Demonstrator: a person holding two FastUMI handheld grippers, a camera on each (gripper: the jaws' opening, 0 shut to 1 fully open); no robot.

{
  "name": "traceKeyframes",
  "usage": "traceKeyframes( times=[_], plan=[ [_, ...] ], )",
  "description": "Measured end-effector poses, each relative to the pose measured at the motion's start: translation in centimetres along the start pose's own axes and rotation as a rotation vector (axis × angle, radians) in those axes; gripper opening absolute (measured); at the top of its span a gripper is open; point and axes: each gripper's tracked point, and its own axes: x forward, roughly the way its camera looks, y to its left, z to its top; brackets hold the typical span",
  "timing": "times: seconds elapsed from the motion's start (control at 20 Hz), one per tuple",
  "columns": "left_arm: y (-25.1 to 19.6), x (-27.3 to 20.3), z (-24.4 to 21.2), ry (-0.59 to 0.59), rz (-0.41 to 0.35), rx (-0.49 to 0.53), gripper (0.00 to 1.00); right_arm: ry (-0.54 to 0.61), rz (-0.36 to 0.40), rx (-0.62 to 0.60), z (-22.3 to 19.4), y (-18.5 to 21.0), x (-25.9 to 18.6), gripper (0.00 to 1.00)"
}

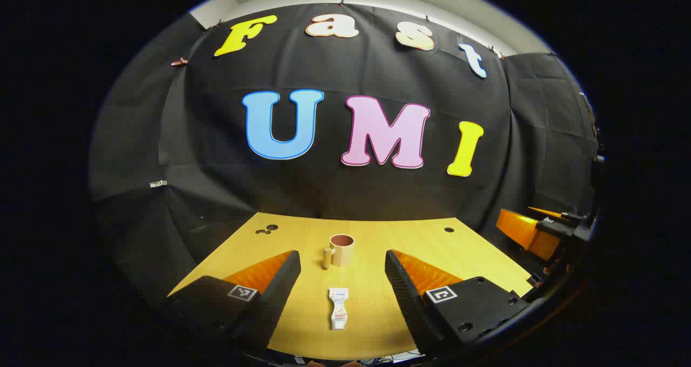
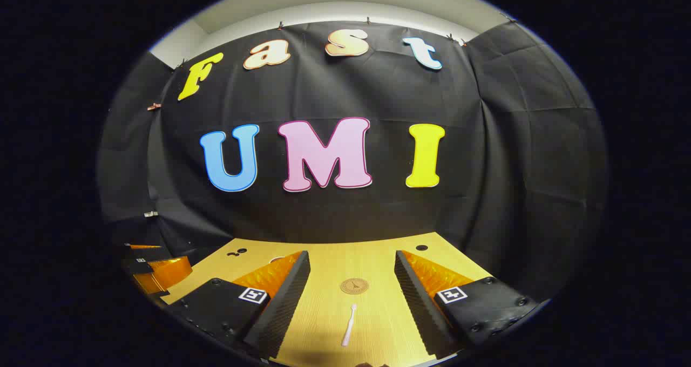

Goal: Put the toothbrush and toothpaste on the desktop into the cup, then pick up the cup and place it on the coaster on the desktop.

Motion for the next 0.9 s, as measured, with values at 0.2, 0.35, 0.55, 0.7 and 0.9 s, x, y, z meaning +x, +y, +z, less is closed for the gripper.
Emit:
traceKeyframes(
  times=[0.2,0.35,0.55,0.7,0.9],
  plan=[
    [-1.0,0.4,-0.3,0.011,0.006,-0.001,0.98,0.032,-0.006,0.029,-0.8,-1.3,0.6,0.98],
    [-1.8,0.5,-0.8,0.030,0.000,-0.005,0.98,0.058,-0.003,0.051,-1.5,-1.9,0.8,0.99],
    [-2.6,1.2,-1.5,0.049,-0.017,-0.030,0.98,0.074,0.009,0.055,-2.0,-2.4,1.4,0.98],
    [-2.2,2.2,-2.4,0.074,0.004,-0.037,0.98,0.086,0.016,0.059,-2.3,-2.8,2.3,0.98],
    [-1.2,3.9,-3.0,0.094,0.038,-0.027,0.97,0.094,0.033,0.062,-2.4,-2.8,4.1,0.98]
  ],
)
